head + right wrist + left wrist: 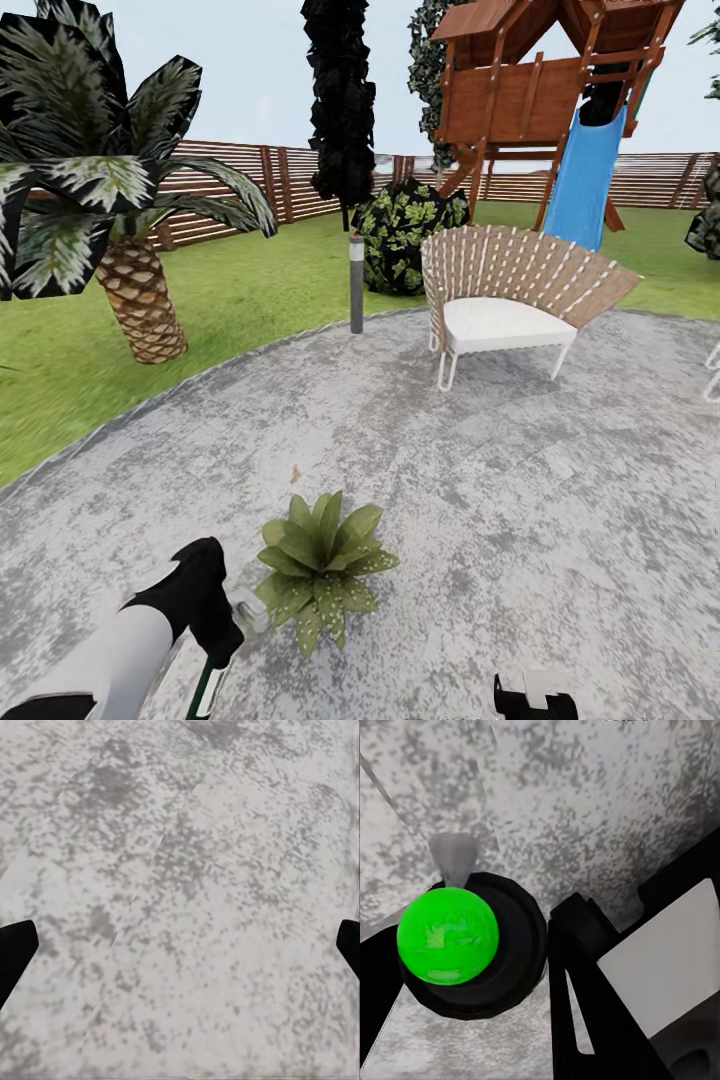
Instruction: Pick up the pesticide atomizer in the garden and spray insectifuge to fully cover both potted plants in the garden.
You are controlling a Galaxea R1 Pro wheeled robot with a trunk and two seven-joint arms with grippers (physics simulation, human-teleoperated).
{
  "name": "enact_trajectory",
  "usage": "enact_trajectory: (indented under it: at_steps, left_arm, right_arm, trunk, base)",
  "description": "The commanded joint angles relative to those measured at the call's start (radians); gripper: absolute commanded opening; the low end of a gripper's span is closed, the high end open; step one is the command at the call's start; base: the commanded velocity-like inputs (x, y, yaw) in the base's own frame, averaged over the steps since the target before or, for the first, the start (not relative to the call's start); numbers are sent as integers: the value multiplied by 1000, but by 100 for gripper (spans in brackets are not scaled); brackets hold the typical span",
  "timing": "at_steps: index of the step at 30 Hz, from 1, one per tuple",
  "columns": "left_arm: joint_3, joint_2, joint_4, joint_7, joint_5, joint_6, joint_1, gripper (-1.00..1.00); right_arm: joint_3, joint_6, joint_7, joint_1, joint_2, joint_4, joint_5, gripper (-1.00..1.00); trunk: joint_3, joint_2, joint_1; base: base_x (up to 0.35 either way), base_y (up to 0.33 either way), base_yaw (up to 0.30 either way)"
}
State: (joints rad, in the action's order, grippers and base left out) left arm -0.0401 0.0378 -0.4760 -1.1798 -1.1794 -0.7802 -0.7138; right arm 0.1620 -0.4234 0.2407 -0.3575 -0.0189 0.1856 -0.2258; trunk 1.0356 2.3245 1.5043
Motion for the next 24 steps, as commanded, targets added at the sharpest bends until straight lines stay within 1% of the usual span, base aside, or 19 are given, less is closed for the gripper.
enact_trajectory:
  at_steps: [1, 4, 6, 10, 14, 19, 24]
  left_arm:
    - [-4, 0, -2, -8, -6, -8, 0, -100]
    - [-4, 0, -3, -7, -11, -7, 0, -100]
    - [-4, -3, -4, -5, -36, -9, 1, -100]
    - [-4, -4, -6, -5, -46, -12, 1, -100]
    - [-4, -2, -6, -3, -48, -13, 1, -100]
    - [-3, -5, -6, 10, -48, -11, 1, -100]
    - [-3, -6, -6, 12, -48, -12, 1, -100]
  right_arm:
    - [7, -3, 3, -1, 0, -2, -10, 100]
    - [7, -3, 4, -1, 0, -3, -10, 100]
    - [7, -3, 5, -1, 0, -3, -10, 100]
    - [7, -3, 6, -1, 0, -3, -10, 100]
    - [7, -3, 6, 0, 0, -3, -11, 100]
    - [7, -3, 6, 0, -5, -5, -12, 100]
    - [8, -3, 6, -1, -6, -3, -10, 100]
  trunk:
    - [1, 0, 0]
    - [1, 0, 0]
    - [1, 0, 0]
    - [1, 0, 0]
    - [1, 0, 0]
    - [1, 0, 0]
    - [1, 0, 0]
  base:
    - [0, 0, -262]
    - [0, 0, -265]
    - [0, 0, -266]
    - [0, 23, -223]
    - [-76, 241, -25]
    - [-183, 256, -1]
    - [-27, 158, -9]
